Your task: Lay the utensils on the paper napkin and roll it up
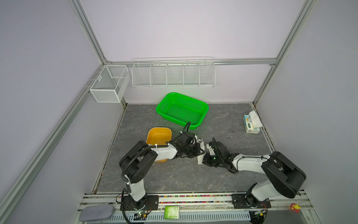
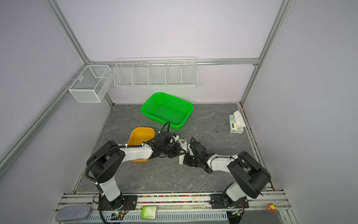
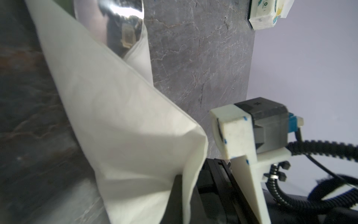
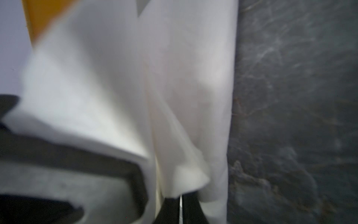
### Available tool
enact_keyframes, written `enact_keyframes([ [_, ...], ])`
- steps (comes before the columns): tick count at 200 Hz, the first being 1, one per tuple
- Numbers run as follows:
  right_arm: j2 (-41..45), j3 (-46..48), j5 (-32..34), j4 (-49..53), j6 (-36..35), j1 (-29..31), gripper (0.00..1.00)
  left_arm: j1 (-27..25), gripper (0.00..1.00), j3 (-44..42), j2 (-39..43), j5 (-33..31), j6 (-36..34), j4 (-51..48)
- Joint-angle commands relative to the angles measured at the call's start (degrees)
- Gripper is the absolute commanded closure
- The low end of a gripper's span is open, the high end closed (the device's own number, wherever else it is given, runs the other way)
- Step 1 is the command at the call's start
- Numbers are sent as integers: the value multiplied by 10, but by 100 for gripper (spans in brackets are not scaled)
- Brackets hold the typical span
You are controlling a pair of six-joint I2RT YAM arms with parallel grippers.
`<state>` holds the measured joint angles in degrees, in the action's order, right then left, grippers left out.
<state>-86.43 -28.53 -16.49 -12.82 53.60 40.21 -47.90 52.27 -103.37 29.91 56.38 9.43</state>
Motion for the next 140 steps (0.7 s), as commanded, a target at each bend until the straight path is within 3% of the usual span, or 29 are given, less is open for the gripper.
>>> enact_keyframes([
  [1, -8, 19, 8, 25, 12, -4, 90, -4, 100, 18, -17, 10, 16, 26],
  [140, 78, 32, 20, 56, 4, -23, 88, -4, 100, 20, -34, -1, 16, 30],
])
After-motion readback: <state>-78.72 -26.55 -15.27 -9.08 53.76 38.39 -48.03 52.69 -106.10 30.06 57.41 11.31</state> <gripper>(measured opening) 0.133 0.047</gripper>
